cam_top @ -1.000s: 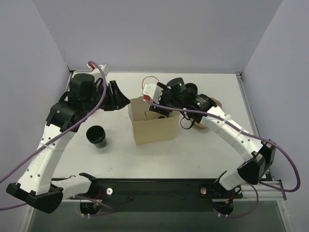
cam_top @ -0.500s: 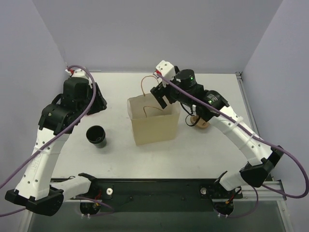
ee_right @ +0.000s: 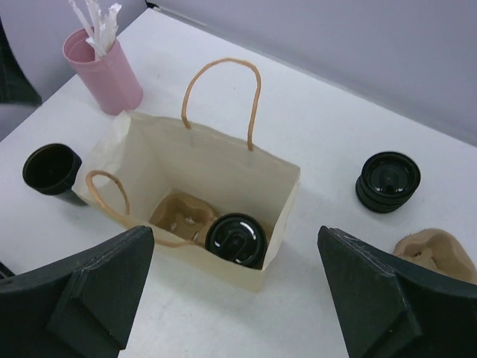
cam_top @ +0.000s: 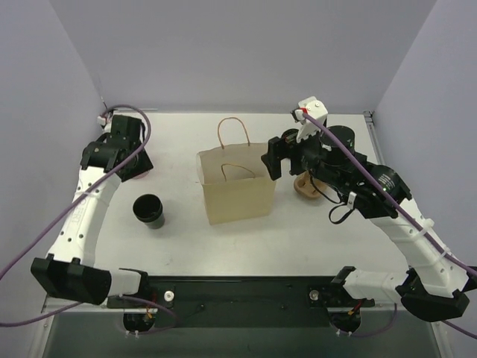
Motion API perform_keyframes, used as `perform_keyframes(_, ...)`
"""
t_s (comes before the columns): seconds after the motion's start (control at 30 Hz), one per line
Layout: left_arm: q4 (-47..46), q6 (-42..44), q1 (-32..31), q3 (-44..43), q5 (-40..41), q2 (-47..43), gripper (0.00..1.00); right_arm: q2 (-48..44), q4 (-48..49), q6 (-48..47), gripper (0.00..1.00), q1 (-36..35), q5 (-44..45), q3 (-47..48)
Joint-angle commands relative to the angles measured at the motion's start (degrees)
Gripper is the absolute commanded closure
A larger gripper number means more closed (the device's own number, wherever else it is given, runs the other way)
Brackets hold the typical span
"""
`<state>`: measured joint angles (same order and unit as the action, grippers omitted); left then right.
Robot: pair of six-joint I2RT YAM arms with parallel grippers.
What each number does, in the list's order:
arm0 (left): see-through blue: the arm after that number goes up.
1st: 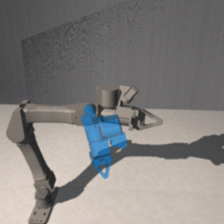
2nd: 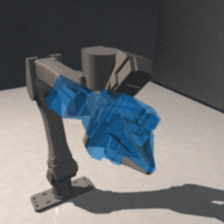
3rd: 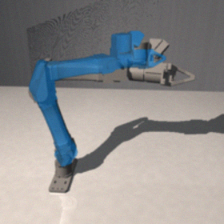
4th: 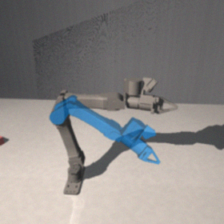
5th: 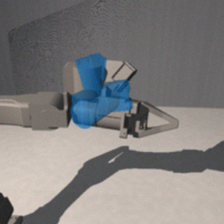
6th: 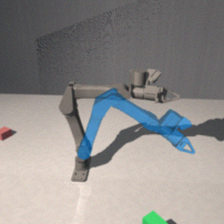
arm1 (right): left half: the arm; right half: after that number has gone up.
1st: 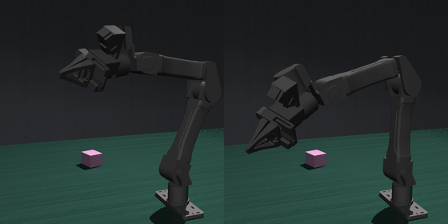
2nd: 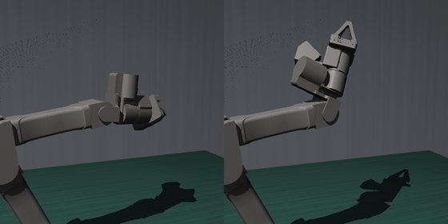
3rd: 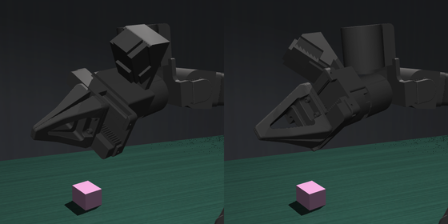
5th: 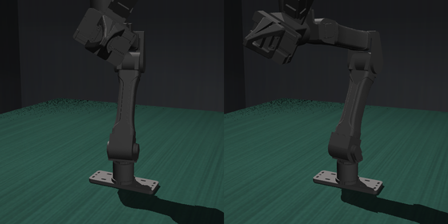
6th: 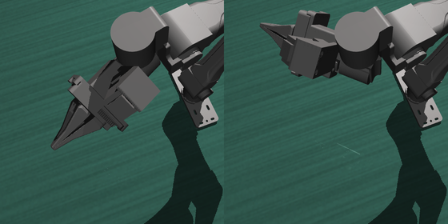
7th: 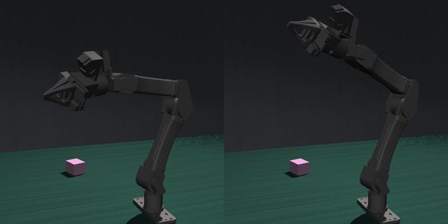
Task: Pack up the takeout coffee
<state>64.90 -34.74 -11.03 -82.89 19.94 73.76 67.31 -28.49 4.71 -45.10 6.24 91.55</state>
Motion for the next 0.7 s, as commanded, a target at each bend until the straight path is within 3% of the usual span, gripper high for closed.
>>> perform_keyframes(0.0,-8.7,6.3,4.4,-10.0,5.9,7.3,0.45,-2.9,-3.9,5.4,0.00,0.0,-2.4,-3.6)
perform_keyframes(0.2,-10.1,9.3,10.3,-26.0,7.2,22.7,0.46,-6.7,-4.1,4.3,0.01,-0.1,-3.2,-6.5)
perform_keyframes(0.3,-10.1,5.8,15.7,-32.8,3.9,28.4,0.49,-7.9,-4.2,3.6,0.01,0.2,-2.9,-7.1)
perform_keyframes(0.67,-15.9,-3.7,21.8,-36.8,1.4,39.8,0.56,-8.1,-4.7,0.2,0.01,0.4,-3.5,-8.8)
